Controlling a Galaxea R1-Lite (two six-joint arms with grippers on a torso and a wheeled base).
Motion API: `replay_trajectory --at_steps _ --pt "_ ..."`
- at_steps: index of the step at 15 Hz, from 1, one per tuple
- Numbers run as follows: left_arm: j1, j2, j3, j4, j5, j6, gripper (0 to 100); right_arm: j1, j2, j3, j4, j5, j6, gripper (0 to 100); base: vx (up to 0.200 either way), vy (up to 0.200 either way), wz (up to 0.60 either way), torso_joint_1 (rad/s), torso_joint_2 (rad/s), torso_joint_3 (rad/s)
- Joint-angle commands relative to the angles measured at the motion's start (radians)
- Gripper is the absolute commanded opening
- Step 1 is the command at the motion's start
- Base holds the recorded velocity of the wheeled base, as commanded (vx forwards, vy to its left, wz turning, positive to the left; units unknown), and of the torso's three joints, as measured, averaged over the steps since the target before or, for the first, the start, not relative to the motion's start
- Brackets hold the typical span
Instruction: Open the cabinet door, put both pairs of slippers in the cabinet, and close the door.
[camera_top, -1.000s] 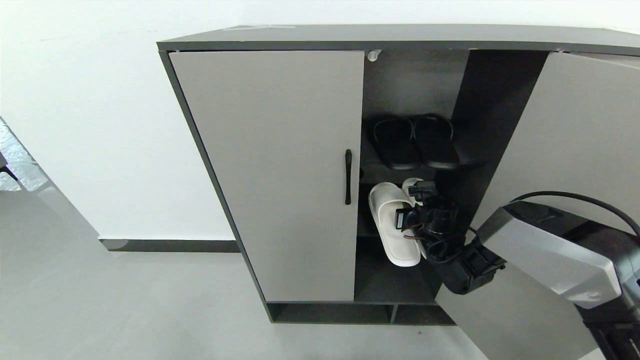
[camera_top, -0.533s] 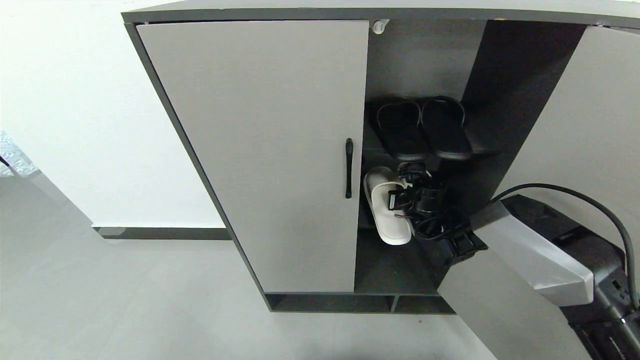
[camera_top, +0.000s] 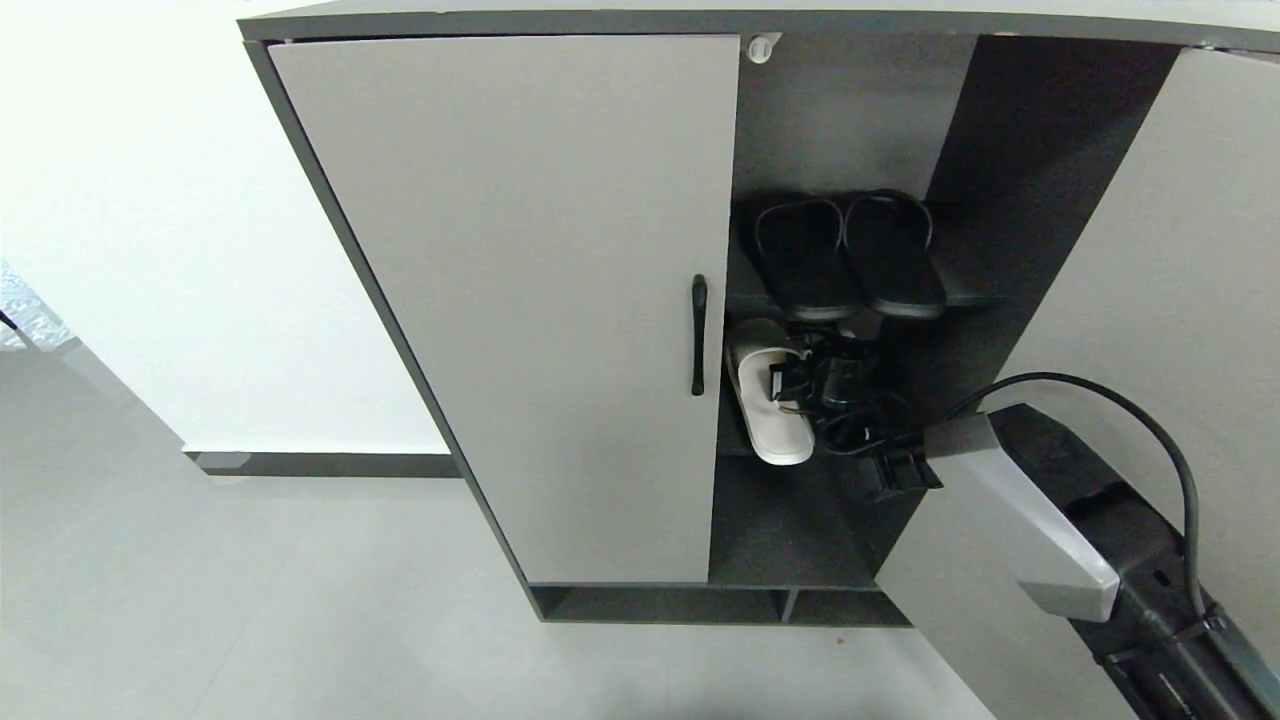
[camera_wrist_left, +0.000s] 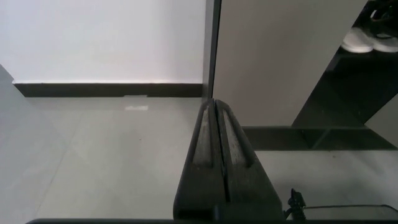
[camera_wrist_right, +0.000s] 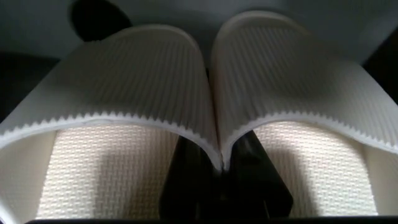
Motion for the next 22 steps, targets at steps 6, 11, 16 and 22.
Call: replay_trajectory --at_steps 6,11,16,22 --pt "0.001 0.001 0.000 0.001 0.000 0.000 0 -0.002 0.094 -0.030 0.039 0.000 -0.007 100 0.000 0.000 0.00 0.000 0.00 0.000" --pt "0.001 0.001 0.000 0.001 0.000 0.000 0 -0.002 0.018 -0.022 -0.028 -0.007 -0.007 100 0.000 0.000 0.00 0.000 0.00 0.000" --pt "0.001 0.001 0.000 0.000 0.000 0.000 0 -0.002 -0.225 0.417 -0.154 -0.003 -0.005 100 0.000 0.000 0.00 0.000 0.00 0.000" --pt "0.001 0.001 0.000 0.000 0.000 0.000 0 0.009 -0.331 0.625 -0.272 0.034 -0.002 100 0.000 0.000 0.00 0.000 0.00 0.000"
